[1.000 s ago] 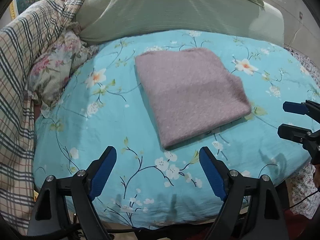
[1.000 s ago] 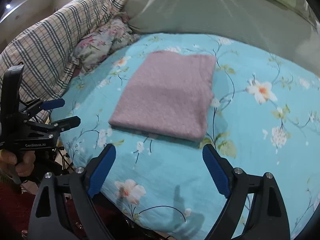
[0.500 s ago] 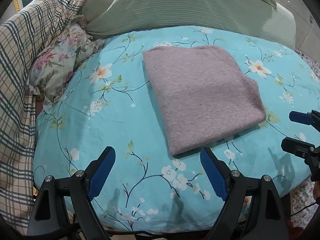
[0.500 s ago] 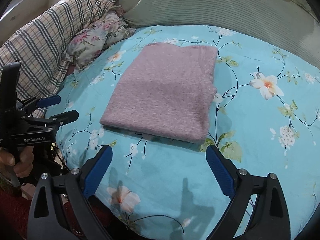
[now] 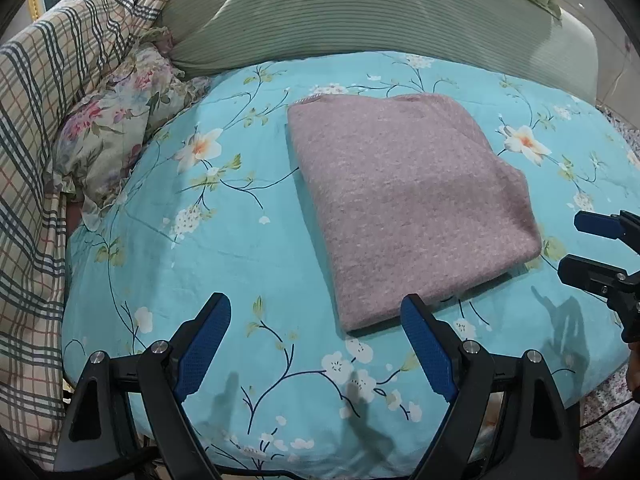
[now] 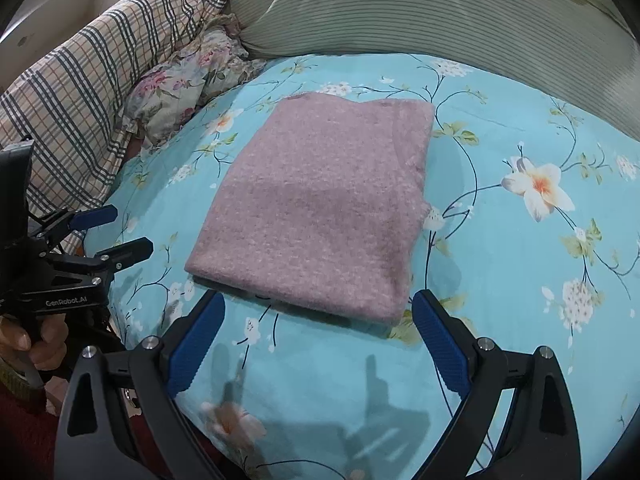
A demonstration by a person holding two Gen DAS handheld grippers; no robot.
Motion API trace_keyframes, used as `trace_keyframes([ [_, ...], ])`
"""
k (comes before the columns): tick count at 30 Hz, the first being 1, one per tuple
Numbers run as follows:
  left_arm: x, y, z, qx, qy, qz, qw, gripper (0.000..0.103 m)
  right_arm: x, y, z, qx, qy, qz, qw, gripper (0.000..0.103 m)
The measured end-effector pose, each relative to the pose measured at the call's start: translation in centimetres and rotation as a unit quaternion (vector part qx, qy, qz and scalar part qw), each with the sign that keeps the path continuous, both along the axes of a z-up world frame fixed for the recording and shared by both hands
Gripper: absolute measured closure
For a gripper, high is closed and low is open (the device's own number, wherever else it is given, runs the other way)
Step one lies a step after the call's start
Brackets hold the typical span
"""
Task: Fold small clothes
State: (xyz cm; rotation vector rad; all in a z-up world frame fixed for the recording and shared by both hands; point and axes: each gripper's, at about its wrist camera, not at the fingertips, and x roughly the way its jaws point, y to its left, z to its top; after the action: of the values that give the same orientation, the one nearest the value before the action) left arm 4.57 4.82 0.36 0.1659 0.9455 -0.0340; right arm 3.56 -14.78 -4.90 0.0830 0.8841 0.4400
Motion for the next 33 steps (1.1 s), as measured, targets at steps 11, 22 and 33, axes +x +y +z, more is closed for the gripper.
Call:
trace_keyframes([
  [11, 1.5, -0.9, -0.4, -0.001, 0.003, -0.005, 1.0, 0.016, 1.6, 0.5, 0.2, -0.005, 0.0, 0.002, 1.0, 0.008],
  [22, 2.5, -1.5, -0.7, 0.0, 0.011, -0.001, 0.9999, 0.016, 2.7, 0.7, 0.0, -0.011, -0.001, 0.001, 1.0, 0.008],
  [33, 2.6, -1.7, -0.7, 0.001, 0.011, 0.0, 0.9999, 0.016, 2.6, 0.5, -0.2, -0.008, 0.002, -0.003, 1.0, 0.008],
])
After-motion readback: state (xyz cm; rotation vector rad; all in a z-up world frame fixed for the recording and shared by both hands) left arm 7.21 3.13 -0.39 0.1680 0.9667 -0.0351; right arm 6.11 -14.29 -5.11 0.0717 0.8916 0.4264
